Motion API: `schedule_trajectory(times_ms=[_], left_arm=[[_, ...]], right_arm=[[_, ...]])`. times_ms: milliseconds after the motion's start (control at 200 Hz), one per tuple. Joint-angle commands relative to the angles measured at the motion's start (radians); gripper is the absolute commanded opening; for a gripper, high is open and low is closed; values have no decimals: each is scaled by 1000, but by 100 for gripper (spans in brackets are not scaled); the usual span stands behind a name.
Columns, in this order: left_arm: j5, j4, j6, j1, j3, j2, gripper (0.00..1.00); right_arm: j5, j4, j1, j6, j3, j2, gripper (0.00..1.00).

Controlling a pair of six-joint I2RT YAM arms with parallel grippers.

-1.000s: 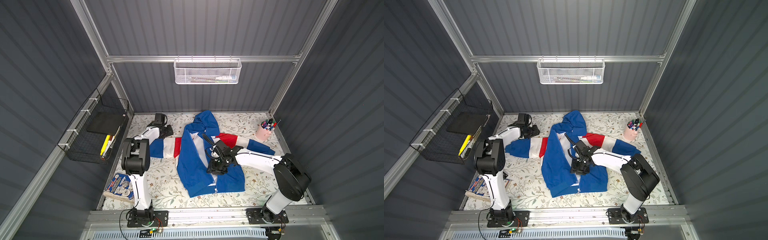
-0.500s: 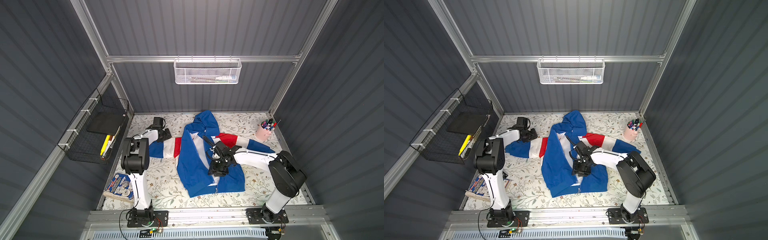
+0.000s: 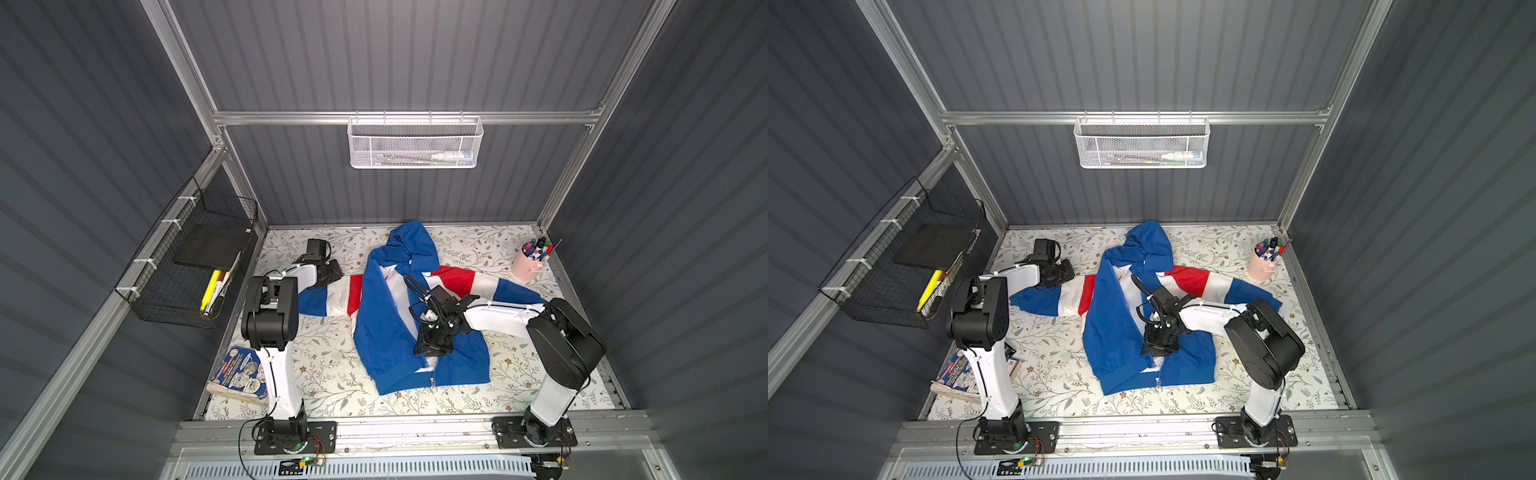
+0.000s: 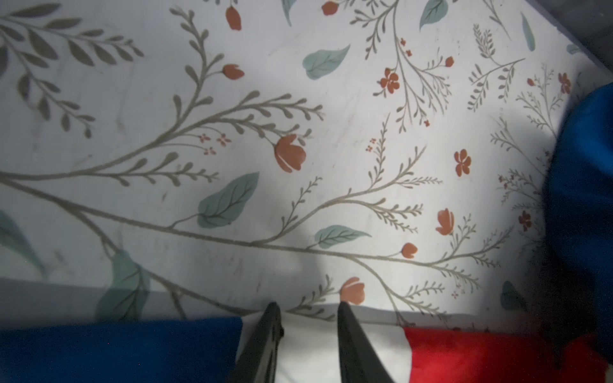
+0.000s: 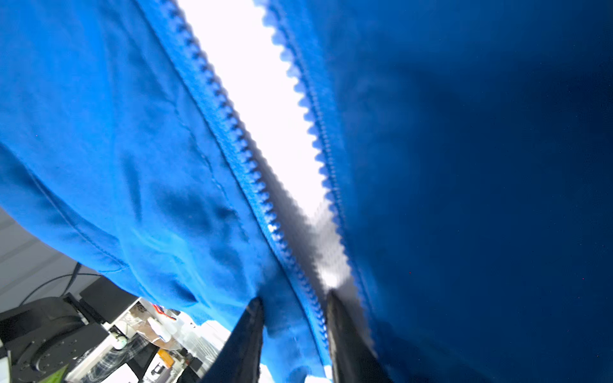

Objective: Unzip the jacket
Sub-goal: Smooth out the jacket at the center of the board.

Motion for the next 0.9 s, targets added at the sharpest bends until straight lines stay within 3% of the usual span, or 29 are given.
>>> schedule_trajectory(times_ms=[0, 160, 280, 325, 410, 595, 896], left_arm=[[-8, -76, -13, 13, -51, 5, 32], [12, -102, 8, 13, 6, -52, 32], [32, -80, 58, 13, 10, -116, 32], [90, -68, 76, 12, 3, -137, 32], [201, -42, 87, 9, -15, -145, 30], [317, -23, 127, -24, -31, -106, 19], [352, -11, 134, -42, -51, -26, 8]], right_arm=[[-15, 25, -2, 8, -25, -34, 27], [-16, 41, -1, 16, -39, -53, 7], [-14, 57, -1, 25, -52, -86, 2], [-13, 60, -1, 26, -57, -94, 0], [-12, 68, -2, 32, -63, -101, 0], [-11, 79, 3, 42, -66, -98, 0], [15, 52, 22, 51, -78, -145, 0]])
